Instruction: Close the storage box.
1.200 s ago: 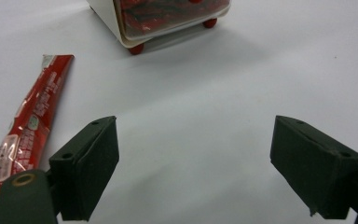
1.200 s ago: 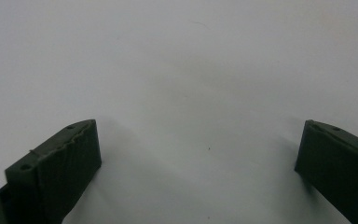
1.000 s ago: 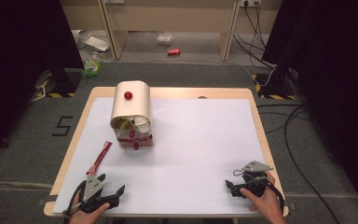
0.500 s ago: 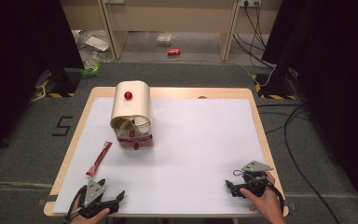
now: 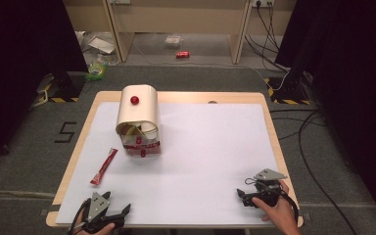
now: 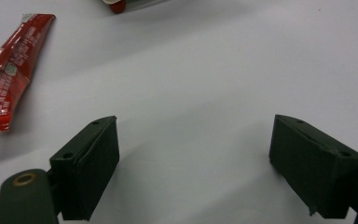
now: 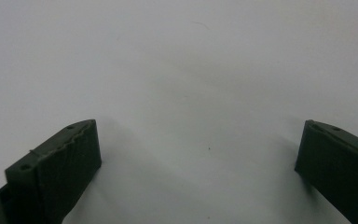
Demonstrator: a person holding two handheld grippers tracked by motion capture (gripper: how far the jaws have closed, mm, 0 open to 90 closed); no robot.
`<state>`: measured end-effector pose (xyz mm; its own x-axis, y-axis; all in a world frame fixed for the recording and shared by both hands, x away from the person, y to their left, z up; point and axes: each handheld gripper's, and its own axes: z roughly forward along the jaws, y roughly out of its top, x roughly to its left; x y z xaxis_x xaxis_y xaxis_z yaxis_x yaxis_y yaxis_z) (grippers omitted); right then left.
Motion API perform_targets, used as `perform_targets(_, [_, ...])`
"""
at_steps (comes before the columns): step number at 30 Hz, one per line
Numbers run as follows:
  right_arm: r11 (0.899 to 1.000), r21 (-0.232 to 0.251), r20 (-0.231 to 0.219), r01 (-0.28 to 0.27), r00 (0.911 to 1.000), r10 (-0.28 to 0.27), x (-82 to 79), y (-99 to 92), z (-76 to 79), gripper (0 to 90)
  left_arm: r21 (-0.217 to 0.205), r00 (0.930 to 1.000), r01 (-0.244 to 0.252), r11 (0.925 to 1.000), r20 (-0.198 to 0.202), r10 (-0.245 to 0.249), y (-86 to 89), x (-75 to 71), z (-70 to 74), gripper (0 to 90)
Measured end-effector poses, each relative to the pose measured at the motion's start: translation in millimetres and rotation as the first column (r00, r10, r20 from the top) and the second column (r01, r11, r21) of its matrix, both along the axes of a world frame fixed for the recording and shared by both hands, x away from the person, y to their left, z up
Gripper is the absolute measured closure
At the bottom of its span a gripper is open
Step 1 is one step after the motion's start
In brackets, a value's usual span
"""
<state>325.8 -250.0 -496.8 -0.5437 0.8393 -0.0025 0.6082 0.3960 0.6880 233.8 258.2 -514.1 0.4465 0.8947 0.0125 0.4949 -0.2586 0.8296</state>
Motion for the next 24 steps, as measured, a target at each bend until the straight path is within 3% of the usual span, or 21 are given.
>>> perform_targets(8, [1.000, 0.000, 0.000, 0.000, 1.0000, 0.000, 0.0, 0.0, 0.0, 0.2, -0.046, 0.9995, -0.029, 0.9985, 0.009, 0.029, 0.8, -5.8, -4.9, 15.4])
perform_targets(24, [1.000, 0.000, 0.000, 0.000, 1.0000, 0.000, -0.1, 0.0, 0.0, 0.2, -0.055, 0.9990, -0.038, 0.9977, 0.023, 0.039, 0.7, -7.8, -7.1, 15.4])
